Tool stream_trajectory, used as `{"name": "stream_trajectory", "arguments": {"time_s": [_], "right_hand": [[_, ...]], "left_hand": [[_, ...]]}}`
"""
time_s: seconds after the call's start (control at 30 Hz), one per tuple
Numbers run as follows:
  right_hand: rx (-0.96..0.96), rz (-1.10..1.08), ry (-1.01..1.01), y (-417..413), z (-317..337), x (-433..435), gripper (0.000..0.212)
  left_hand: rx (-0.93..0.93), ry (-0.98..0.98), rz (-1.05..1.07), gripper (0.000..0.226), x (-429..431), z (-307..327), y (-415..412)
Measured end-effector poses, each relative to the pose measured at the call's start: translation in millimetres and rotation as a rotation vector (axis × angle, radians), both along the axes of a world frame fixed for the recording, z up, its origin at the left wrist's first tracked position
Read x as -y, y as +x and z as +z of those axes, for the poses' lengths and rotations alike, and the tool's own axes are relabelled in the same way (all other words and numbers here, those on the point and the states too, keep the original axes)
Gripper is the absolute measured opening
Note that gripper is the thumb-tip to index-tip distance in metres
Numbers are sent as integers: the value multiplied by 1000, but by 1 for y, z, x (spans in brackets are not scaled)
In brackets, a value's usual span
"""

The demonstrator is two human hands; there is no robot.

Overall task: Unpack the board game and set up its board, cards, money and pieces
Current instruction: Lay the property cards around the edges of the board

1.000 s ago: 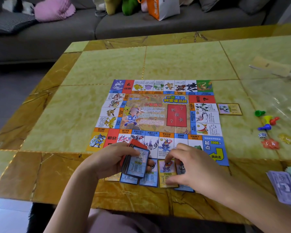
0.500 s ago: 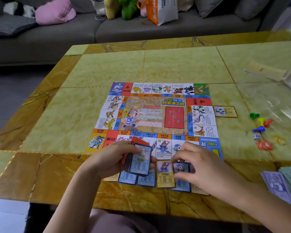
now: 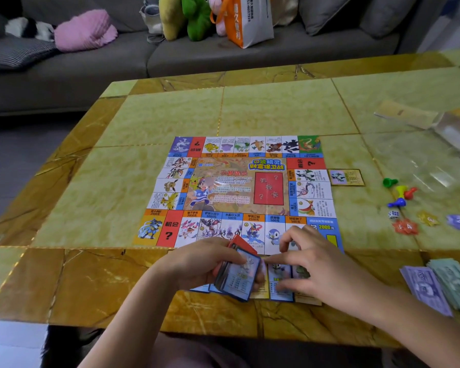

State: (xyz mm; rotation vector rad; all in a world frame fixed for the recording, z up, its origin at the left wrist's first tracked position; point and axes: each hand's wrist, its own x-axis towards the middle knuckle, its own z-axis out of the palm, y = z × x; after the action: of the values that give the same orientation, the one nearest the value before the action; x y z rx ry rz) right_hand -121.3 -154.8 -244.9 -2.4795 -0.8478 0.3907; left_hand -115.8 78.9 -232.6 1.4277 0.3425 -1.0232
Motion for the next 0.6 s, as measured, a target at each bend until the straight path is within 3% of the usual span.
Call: {"name": "stream_trajectory", "arguments": {"time_s": [0.3,0.6], "right_hand": [[-33,-9,59,2,-4,5,43],[-41,-13,30,4,-3,7,45]], "left_hand": [[27,35,-9,54,0,2,2],[65,75,-54,56,0,8,2]]}}
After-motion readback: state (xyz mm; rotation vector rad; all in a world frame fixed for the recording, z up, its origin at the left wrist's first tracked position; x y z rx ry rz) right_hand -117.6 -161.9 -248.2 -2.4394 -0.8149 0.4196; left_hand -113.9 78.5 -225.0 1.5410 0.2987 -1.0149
